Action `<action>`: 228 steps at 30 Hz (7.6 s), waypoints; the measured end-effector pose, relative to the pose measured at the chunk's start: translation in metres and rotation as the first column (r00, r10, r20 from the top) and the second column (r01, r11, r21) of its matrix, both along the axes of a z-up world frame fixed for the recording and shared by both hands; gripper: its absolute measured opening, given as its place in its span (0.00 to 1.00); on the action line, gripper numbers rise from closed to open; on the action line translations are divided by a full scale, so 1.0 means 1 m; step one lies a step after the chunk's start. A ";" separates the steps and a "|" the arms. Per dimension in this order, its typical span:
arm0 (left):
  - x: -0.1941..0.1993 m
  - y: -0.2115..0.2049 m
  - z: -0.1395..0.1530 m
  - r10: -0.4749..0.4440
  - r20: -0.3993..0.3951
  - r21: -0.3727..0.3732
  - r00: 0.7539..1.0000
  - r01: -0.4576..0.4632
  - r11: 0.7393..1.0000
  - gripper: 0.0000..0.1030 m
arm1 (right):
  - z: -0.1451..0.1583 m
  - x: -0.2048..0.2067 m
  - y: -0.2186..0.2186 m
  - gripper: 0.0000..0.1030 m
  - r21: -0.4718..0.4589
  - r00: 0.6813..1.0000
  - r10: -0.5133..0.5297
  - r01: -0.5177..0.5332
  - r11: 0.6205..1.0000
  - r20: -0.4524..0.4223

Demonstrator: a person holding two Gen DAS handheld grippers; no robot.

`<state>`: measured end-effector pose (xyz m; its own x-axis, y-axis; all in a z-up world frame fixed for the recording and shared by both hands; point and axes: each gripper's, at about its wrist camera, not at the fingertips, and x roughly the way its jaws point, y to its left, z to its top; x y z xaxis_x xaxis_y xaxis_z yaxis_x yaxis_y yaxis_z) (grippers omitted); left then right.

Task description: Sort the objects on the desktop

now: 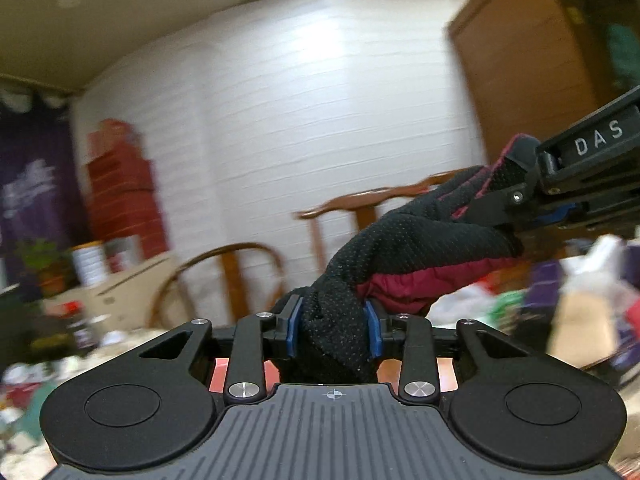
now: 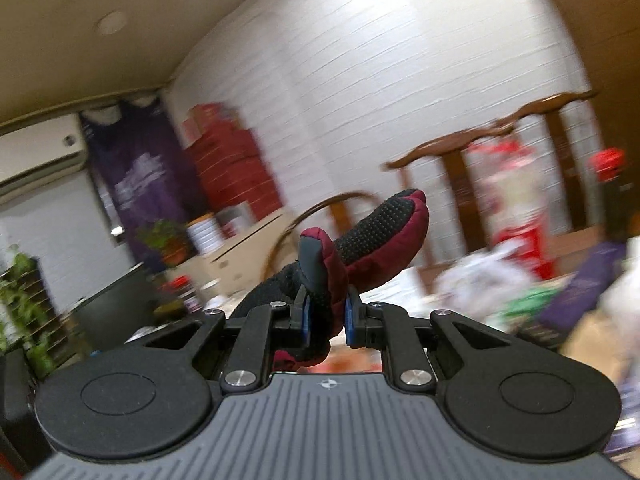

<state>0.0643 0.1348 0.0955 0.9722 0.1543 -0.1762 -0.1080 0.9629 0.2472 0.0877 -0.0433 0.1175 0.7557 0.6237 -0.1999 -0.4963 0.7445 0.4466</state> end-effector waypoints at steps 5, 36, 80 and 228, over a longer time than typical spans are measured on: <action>-0.011 0.076 0.002 0.142 -0.019 0.012 0.990 -0.142 0.990 0.34 | -0.005 0.012 0.087 0.17 0.014 0.989 0.141 -0.141 0.990 -0.038; -0.034 0.183 -0.017 0.309 -0.200 0.107 0.930 -0.293 0.950 0.89 | -0.053 0.055 0.212 0.77 -0.078 0.904 0.147 -0.194 0.978 -0.402; 0.049 -0.130 -0.112 -0.150 -0.290 0.083 0.945 0.181 0.980 0.96 | -0.111 0.087 -0.091 0.85 0.025 0.868 -0.007 0.022 0.999 -0.496; -0.161 0.151 -0.034 0.288 -0.076 0.016 0.955 -0.287 0.958 0.98 | -0.032 -0.065 0.117 0.75 -0.031 0.946 0.190 -0.204 0.978 -0.261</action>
<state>-0.0965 0.2863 0.0618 0.8703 0.4262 -0.2468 -0.3607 0.8928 0.2699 0.0224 0.0739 0.0854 0.5378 0.7370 -0.4095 -0.5103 0.6712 0.5377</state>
